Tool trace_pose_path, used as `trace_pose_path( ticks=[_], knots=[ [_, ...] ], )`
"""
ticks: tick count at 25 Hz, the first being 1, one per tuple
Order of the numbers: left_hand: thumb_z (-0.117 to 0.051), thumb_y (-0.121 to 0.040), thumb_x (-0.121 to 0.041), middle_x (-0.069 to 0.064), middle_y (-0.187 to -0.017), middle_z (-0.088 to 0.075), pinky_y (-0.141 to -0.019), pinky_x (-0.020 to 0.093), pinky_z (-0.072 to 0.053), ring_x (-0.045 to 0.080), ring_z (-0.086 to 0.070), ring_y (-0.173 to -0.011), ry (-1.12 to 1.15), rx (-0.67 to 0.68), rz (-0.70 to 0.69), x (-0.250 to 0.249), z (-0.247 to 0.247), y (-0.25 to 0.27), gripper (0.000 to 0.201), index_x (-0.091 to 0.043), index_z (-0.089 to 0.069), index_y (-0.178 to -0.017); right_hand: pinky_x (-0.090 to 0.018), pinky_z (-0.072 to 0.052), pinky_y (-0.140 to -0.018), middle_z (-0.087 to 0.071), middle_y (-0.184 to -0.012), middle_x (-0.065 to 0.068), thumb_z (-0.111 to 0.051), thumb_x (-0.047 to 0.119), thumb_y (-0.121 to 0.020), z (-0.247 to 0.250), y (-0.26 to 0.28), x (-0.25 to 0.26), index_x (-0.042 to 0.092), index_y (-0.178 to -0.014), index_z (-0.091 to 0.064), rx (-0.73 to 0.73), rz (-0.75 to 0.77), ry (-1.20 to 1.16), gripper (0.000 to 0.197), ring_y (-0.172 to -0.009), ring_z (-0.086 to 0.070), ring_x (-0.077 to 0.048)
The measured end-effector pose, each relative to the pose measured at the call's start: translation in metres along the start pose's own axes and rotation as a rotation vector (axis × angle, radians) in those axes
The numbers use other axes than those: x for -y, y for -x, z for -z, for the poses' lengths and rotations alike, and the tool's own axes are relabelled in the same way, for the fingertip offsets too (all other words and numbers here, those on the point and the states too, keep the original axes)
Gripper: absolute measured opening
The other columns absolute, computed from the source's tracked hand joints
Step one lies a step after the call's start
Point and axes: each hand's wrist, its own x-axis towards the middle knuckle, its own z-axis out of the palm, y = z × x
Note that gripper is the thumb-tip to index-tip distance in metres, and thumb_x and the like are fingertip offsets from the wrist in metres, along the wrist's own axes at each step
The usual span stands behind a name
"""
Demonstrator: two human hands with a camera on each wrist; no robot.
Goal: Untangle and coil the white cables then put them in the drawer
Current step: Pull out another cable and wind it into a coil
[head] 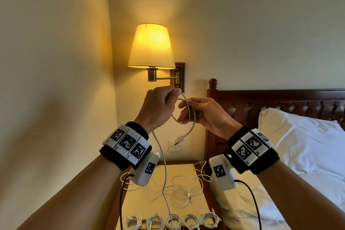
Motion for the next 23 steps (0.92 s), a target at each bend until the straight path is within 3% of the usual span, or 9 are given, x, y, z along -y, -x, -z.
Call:
trace_pose_path(
  ticks=[2,7,9,13,17,19,21,23],
  knots=[
    [-0.047,-0.100,-0.029,-0.004,-0.055,-0.050,-0.055,0.026,-0.035,0.009,-0.043,-0.053,-0.018,-0.031,0.021,0.007,-0.004,0.000,0.033,-0.023,-0.051,-0.067,-0.036,-0.054,-0.083,-0.069,-0.082,-0.013,-0.031,0.014,-0.105,-0.002,0.002,-0.006,0.002,-0.103,-0.064,0.014,-0.015,-0.056,0.034,-0.080,-0.068,-0.025],
    [-0.046,-0.100,-0.030,-0.001,-0.058,-0.053,-0.054,0.023,-0.033,0.011,-0.043,-0.053,-0.031,-0.047,0.080,0.021,-0.010,0.004,0.034,-0.014,-0.055,-0.071,-0.031,-0.054,-0.082,-0.064,-0.080,-0.009,-0.034,0.017,-0.105,0.000,0.003,-0.013,0.005,-0.102,-0.062,0.126,-0.079,-0.258,0.030,-0.082,-0.065,-0.021],
    [-0.046,-0.100,-0.032,0.003,-0.061,-0.057,-0.055,0.023,-0.034,0.014,-0.047,-0.055,-0.018,-0.036,0.103,0.028,-0.013,0.007,0.037,-0.011,-0.059,-0.073,-0.029,-0.054,-0.077,-0.059,-0.073,-0.007,-0.034,0.017,-0.104,-0.001,0.002,-0.014,0.006,-0.097,-0.060,0.131,-0.107,-0.335,0.030,-0.078,-0.062,-0.021],
    [-0.041,-0.101,-0.032,-0.005,-0.060,-0.048,-0.051,0.016,-0.033,0.005,-0.042,-0.051,0.105,0.099,0.145,0.056,-0.019,0.021,0.034,-0.019,-0.057,-0.075,-0.022,-0.046,-0.058,-0.047,-0.061,0.001,-0.035,0.020,-0.104,0.001,-0.001,-0.015,0.008,-0.093,-0.057,0.077,-0.145,-0.493,0.028,-0.057,-0.049,-0.012],
    [-0.037,-0.103,-0.021,-0.011,-0.058,-0.040,-0.048,0.018,-0.031,0.003,-0.036,-0.047,0.271,0.174,0.358,0.094,-0.026,0.055,0.030,-0.013,-0.055,-0.079,-0.019,-0.039,-0.050,-0.041,-0.058,0.007,-0.037,0.021,-0.101,0.015,-0.001,-0.006,0.010,-0.090,-0.055,0.062,-0.126,-0.582,0.025,-0.049,-0.038,-0.006],
    [-0.037,-0.103,-0.019,-0.008,-0.057,-0.040,-0.050,0.026,-0.030,0.005,-0.035,-0.047,0.220,0.311,0.457,0.101,-0.030,0.072,0.033,-0.014,-0.053,-0.075,-0.018,-0.039,-0.050,-0.040,-0.059,0.007,-0.036,0.020,-0.103,0.022,-0.002,-0.002,0.010,-0.089,-0.056,0.017,-0.126,-0.571,0.026,-0.049,-0.038,-0.006],
    [-0.039,-0.102,-0.022,-0.004,-0.055,-0.042,-0.056,0.032,-0.032,0.011,-0.035,-0.047,0.159,0.585,0.494,0.085,-0.029,0.077,0.038,-0.017,-0.050,-0.066,-0.019,-0.039,-0.051,-0.043,-0.060,0.005,-0.035,0.020,-0.104,0.024,-0.004,-0.003,0.010,-0.090,-0.057,-0.055,-0.134,-0.436,0.028,-0.050,-0.040,-0.006],
    [-0.042,-0.099,-0.033,-0.007,-0.051,-0.040,-0.056,0.031,-0.031,0.012,-0.034,-0.046,0.075,0.786,0.472,0.049,-0.022,0.065,0.042,-0.021,-0.047,-0.059,-0.020,-0.043,-0.055,-0.050,-0.064,0.002,-0.038,0.021,-0.104,0.020,-0.008,-0.008,0.009,-0.093,-0.059,-0.095,-0.135,-0.266,0.027,-0.054,-0.046,-0.008]
  ],
)
